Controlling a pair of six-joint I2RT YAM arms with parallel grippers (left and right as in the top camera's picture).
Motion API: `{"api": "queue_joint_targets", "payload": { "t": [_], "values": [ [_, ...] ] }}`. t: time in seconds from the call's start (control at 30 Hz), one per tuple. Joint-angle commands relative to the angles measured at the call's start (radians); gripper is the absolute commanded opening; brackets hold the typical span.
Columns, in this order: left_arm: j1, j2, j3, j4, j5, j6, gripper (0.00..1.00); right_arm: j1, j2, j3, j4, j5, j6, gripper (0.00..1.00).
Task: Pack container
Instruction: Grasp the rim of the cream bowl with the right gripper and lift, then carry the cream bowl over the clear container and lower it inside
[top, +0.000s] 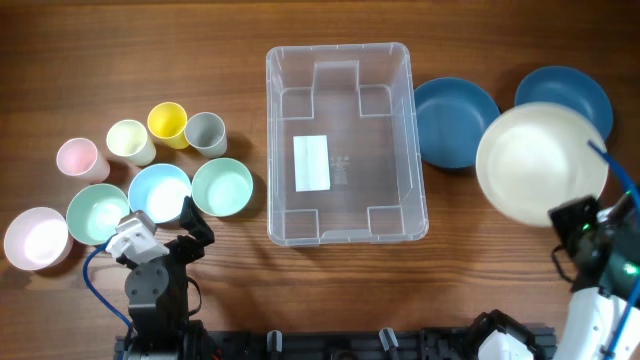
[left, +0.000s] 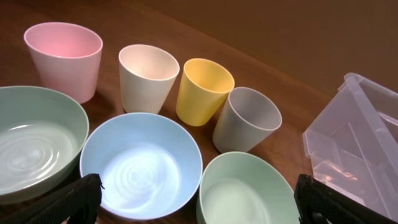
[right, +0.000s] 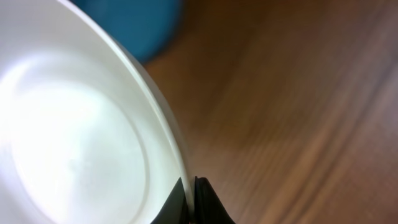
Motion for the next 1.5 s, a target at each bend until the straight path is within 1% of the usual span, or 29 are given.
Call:
{"api": "queue_joint_targets", "payload": {
  "t": [0.0,0.1,0.2,0.27,0.37,0.5,0.57,0.67,0.73,0.83,1.03,1.17,1.23,1.47],
  "values": [
    [0.004,-0.009,-0.002,0.003,0.016,0.008,1.0,0.072,0.05,0.192,-0.009,-0.235,-0.098,0.04],
    [0.004,-0.009,-0.002,0.003,0.016,0.008,1.0,0.188,0.109,0.314,-0.009,-0.319,-0.107,0.04],
    [0.004,-0.009,-0.002,0.003,0.016,0.008,1.0,0.369,0.191,0.41,0.016,-0.316,-0.106,0.04],
    [0.004,-0.009,-0.002,0.003,0.016,0.008,1.0,0.522,0.27,0.457,0.055,-0.273,-0.106,0.04],
    [0.004,-0.009,-0.002,0.003,0.016,0.008,1.0,0.722,0.414,0.497,0.116,-0.125,-0.102,0.04],
    [0.004,-0.009,-0.002,0.003,0.016,0.008,1.0,0.856,0.616,0.52,0.215,-0.048,-0.103,0.04],
    [0.004,-0.009,-0.002,0.003,0.016,0.008,1.0,0.885,0.723,0.524,0.277,-0.024,-0.103,0.04],
    [0.004,-0.009,-0.002,0.003,0.016,0.008,1.0,0.89,0.842,0.524,0.371,-0.008,-0.104,0.04],
    [0.004,-0.009,-0.002,0.003,0.016,0.008,1.0,0.89,0.911,0.524,0.449,-0.009,-0.096,0.04],
    [0.004,-0.009,-0.002,0.003,0.016,0.008,1.0,0.901,0.974,0.524,0.518,-0.008,-0.079,0.04],
    [0.004,-0.009,-0.002,0.003,0.016,0.008,1.0,0.921,0.999,0.524,0.548,-0.008,-0.088,0.04],
    [0.004,-0.009,-0.002,0.003,0.016,0.008,1.0,0.921,0.998,0.524,0.557,-0.009,-0.084,0.06],
    [0.004,-0.009,-0.002,0.003,0.016,0.008,1.0,0.921,0.998,0.524,0.552,-0.009,-0.085,0.04],
    [0.004,-0.009,-0.002,0.003,0.016,0.008,1.0,0.921,0.998,0.524,0.503,-0.009,-0.081,0.04]
  ]
}}
